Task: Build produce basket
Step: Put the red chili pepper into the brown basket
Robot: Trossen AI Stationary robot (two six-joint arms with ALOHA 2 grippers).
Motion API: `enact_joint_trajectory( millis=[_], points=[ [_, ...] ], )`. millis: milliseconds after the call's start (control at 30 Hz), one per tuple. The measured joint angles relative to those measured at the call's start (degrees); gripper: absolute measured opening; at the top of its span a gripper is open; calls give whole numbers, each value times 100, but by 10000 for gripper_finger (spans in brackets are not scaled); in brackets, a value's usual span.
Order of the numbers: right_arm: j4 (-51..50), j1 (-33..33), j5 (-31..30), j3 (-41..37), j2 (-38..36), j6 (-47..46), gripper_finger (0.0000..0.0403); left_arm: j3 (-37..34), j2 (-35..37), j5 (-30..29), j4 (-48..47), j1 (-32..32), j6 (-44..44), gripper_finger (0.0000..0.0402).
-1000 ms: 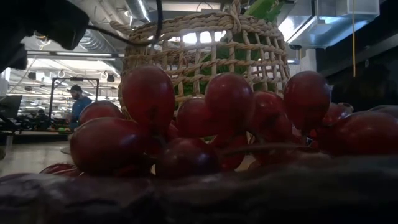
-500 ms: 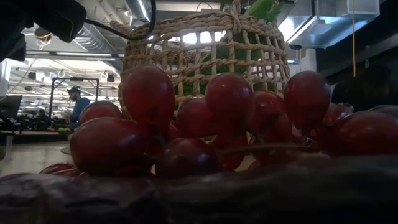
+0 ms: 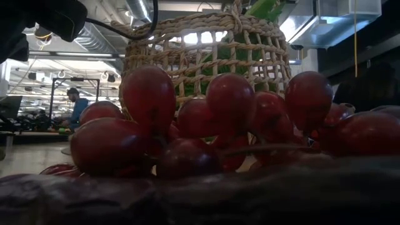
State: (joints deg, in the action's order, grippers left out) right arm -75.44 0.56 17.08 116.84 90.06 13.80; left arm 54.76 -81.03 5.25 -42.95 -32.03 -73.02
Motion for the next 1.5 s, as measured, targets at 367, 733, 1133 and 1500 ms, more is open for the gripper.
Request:
enact_joint_trajectory(
  millis=[367,733,1133,1500],
  points=[
    [0,2,2,0,0,0,97,4,2,-463,13,0,-2112,0],
    [0,2,4,0,0,-2,97,9,4,-235,82,-50,-2620,0],
    [0,0,5,0,0,-2,97,9,4,26,7,-47,-2517,148],
    [39,1,4,0,0,-2,97,15,-762,19,597,-491,-1858,274]
  ],
)
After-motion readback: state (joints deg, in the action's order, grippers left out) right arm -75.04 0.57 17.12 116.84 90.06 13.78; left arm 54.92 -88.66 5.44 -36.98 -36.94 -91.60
